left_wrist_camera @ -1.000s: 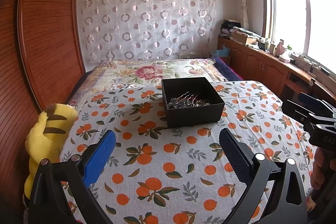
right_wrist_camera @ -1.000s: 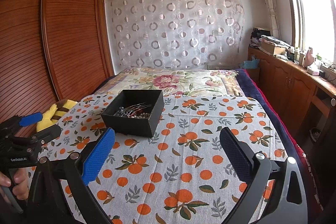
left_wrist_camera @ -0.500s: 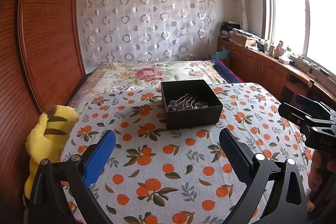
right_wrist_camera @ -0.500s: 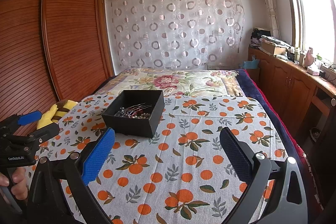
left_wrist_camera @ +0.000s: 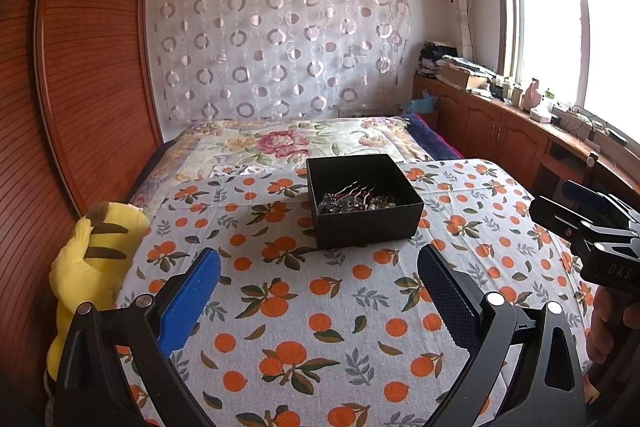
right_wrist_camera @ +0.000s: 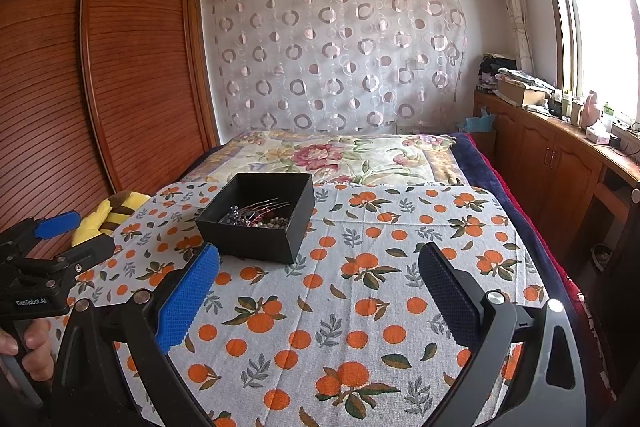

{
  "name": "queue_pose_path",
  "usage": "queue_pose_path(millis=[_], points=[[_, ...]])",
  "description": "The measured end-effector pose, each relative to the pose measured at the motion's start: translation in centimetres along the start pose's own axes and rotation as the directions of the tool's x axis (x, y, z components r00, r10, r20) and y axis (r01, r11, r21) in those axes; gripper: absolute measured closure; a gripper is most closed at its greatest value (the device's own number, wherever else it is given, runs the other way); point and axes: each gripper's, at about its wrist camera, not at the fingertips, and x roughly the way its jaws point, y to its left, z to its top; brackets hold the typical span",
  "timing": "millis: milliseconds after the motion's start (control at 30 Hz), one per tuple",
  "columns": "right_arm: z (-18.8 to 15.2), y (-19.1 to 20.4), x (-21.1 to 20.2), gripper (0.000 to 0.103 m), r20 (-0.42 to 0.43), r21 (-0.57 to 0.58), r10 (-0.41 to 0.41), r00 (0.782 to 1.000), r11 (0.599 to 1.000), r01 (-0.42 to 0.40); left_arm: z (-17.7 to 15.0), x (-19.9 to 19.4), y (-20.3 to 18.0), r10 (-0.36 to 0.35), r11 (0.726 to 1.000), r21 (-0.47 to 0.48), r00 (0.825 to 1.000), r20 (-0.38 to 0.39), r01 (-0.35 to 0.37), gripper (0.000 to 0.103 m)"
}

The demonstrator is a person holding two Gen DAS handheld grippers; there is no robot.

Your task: Organize jewelry

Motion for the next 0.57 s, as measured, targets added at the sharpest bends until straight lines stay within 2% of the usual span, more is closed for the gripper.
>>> queue_pose_path(millis=[567], points=[[-0.09, 0.02, 0.04, 0.002, 0.001, 0.0, 0.001, 1.0, 1.0, -0.001, 0.04, -0.14, -0.01, 0.002, 1.0, -0.004, 1.0, -0.005, -0.002, 0.008]])
